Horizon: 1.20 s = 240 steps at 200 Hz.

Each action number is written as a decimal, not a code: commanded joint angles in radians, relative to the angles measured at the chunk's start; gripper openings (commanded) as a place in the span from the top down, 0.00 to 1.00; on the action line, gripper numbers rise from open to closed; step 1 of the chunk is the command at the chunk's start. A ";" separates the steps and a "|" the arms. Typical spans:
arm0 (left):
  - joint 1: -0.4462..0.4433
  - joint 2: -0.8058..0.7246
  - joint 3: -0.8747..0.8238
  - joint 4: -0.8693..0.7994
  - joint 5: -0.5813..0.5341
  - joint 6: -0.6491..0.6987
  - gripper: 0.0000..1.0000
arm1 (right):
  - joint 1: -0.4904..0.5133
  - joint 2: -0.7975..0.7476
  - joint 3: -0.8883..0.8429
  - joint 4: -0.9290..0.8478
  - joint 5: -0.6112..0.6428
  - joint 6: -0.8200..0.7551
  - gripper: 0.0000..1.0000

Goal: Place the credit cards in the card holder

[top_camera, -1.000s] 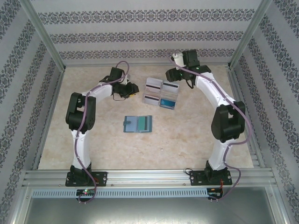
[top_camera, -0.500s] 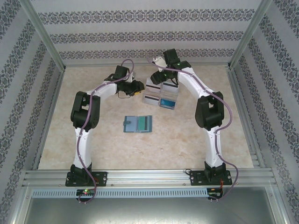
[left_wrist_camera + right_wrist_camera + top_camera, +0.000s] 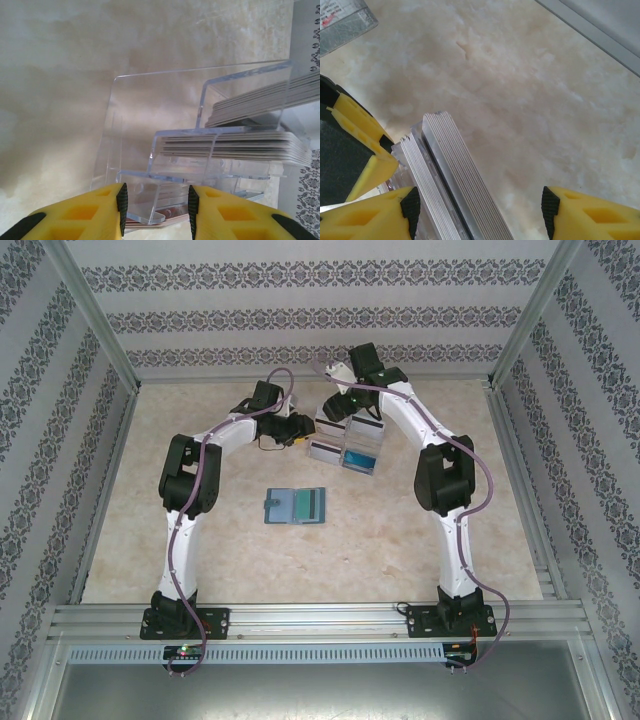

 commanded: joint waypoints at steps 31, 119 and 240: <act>-0.006 0.017 0.006 0.005 0.012 -0.009 0.63 | -0.004 0.054 0.060 -0.054 0.001 -0.024 0.33; -0.006 0.016 -0.059 0.042 0.009 -0.022 0.69 | -0.004 0.094 0.107 -0.070 0.056 -0.029 0.34; -0.006 -0.004 -0.119 0.066 0.006 -0.026 0.69 | -0.010 0.071 0.105 -0.029 0.113 -0.019 0.38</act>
